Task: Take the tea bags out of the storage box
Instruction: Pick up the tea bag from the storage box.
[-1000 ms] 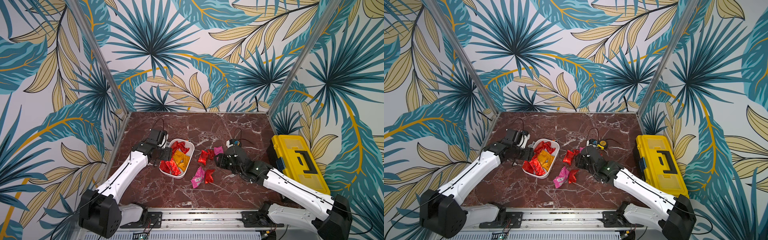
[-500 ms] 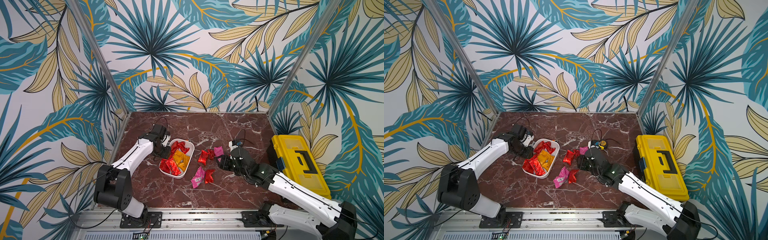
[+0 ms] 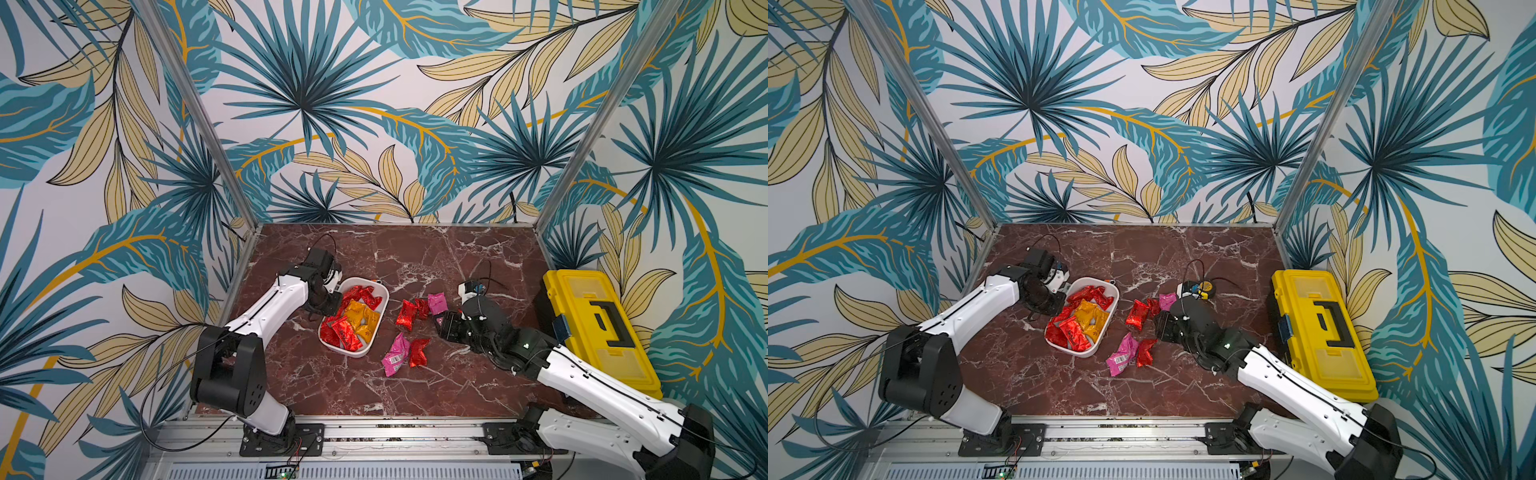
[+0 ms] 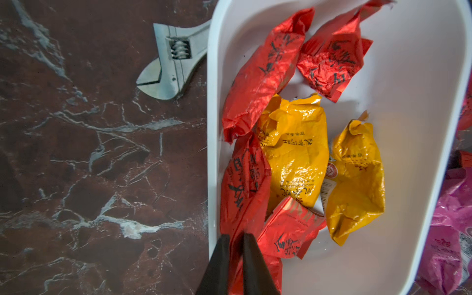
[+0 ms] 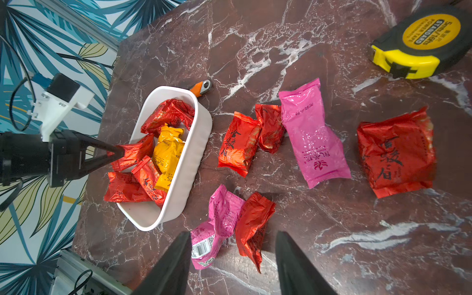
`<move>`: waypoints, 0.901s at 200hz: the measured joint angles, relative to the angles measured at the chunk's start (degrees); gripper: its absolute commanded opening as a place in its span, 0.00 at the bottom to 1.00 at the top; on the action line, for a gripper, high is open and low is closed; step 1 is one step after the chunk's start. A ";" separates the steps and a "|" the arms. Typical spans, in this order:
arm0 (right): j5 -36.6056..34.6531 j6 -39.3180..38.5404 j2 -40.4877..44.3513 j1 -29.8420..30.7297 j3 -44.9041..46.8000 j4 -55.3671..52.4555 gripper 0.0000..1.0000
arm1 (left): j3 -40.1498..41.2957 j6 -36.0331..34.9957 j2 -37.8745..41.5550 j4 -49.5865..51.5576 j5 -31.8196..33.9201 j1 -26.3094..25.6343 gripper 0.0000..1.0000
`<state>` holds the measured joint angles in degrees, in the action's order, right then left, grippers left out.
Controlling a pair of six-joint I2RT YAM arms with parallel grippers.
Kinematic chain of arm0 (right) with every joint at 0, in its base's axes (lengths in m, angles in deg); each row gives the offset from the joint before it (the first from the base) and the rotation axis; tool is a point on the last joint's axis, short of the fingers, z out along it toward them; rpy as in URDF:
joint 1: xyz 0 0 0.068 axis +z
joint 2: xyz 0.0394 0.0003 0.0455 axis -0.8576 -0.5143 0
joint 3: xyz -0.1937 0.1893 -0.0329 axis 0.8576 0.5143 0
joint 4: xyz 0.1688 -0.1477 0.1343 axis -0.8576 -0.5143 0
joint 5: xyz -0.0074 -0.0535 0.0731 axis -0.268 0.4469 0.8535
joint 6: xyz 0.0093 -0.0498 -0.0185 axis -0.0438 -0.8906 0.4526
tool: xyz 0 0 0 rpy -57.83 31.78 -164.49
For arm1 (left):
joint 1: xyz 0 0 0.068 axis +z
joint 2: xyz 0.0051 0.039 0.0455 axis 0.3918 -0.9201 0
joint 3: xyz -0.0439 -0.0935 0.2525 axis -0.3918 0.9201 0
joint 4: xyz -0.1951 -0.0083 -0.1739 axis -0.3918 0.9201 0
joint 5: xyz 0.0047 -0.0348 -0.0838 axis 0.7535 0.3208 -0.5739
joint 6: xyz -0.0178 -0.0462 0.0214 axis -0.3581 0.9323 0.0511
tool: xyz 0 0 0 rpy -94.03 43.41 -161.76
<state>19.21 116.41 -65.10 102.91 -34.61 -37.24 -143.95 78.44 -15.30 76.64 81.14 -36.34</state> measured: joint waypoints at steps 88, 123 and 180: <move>0.90 0.02 -0.76 0.00 -1.49 -0.07 0.58 | 0.17 5.16 15.41 2.16 -4.07 0.00 0.08; 4.04 0.83 -3.02 0.00 -3.17 1.92 0.58 | 10.38 19.21 29.49 -9.31 -10.38 -0.96 0.00; 12.98 6.10 -8.55 0.00 -4.74 12.35 0.65 | 38.97 53.24 42.86 -51.36 -14.32 -9.84 0.00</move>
<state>32.19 122.51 -73.64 102.91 -39.35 -24.89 -104.98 131.68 27.56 25.28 66.83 -46.18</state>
